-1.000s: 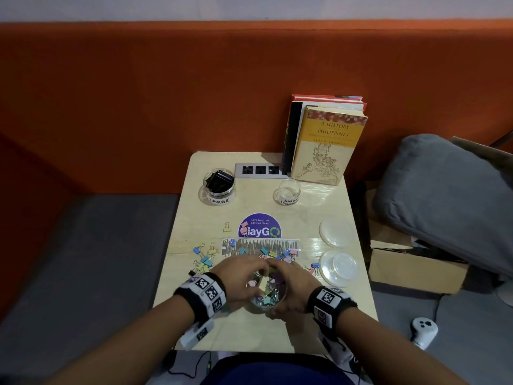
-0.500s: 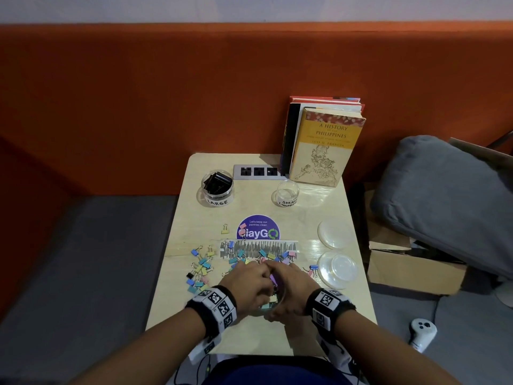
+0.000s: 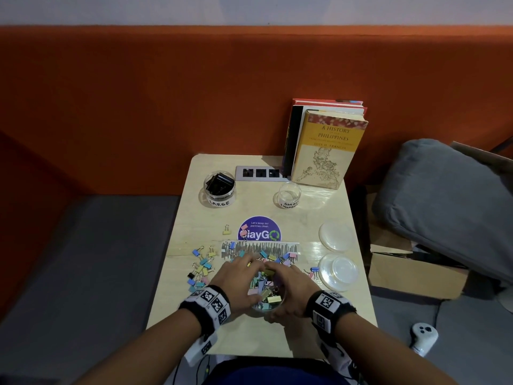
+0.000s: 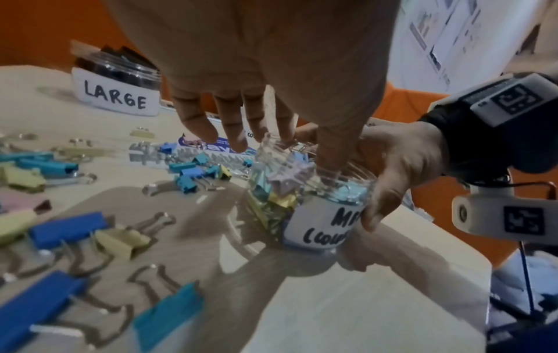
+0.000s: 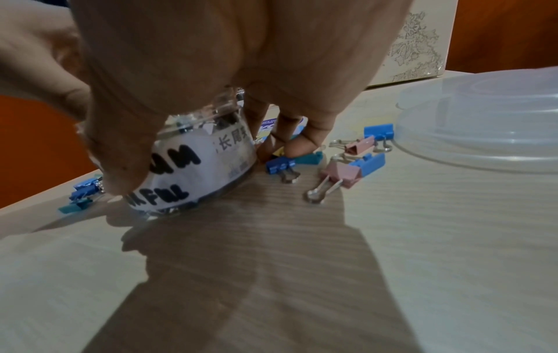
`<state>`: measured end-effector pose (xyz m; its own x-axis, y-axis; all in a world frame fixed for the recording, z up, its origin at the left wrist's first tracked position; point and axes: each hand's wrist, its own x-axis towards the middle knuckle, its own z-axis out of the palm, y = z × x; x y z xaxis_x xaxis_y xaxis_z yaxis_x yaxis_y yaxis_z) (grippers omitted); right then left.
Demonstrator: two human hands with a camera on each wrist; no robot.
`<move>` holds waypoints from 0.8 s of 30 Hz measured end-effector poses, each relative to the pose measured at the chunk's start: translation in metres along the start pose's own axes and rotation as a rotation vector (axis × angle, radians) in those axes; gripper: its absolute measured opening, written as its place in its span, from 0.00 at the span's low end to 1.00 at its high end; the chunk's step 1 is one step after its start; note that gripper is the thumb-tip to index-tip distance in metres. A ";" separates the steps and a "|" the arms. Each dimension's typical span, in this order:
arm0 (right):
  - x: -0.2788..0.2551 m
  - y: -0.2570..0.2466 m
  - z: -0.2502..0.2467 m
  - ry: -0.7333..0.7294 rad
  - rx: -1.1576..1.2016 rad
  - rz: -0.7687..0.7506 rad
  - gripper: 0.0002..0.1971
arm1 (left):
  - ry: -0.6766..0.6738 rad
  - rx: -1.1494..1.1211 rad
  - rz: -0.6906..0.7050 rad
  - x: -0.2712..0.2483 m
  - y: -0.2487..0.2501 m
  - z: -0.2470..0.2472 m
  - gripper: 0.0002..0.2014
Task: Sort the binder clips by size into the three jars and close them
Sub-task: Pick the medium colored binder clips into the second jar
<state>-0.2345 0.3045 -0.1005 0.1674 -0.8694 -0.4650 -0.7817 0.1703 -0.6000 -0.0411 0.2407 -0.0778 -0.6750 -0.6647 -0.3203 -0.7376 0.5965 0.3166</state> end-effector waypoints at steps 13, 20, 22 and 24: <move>0.006 -0.016 0.006 0.006 -0.203 -0.103 0.65 | -0.076 -0.159 0.021 -0.018 -0.017 0.004 0.56; 0.003 -0.001 -0.001 0.065 -0.307 -0.103 0.60 | -0.051 -0.123 -0.034 -0.030 -0.029 0.001 0.56; -0.003 0.009 -0.007 0.110 -0.290 -0.092 0.54 | -0.082 -0.090 -0.026 -0.031 -0.027 -0.001 0.61; -0.007 0.018 -0.010 0.160 -0.260 -0.082 0.47 | -0.110 -0.080 -0.027 -0.029 -0.022 -0.001 0.63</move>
<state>-0.2563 0.3091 -0.1015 0.1556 -0.9407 -0.3015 -0.9004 -0.0095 -0.4349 -0.0056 0.2460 -0.0744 -0.6566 -0.6238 -0.4240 -0.7543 0.5386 0.3755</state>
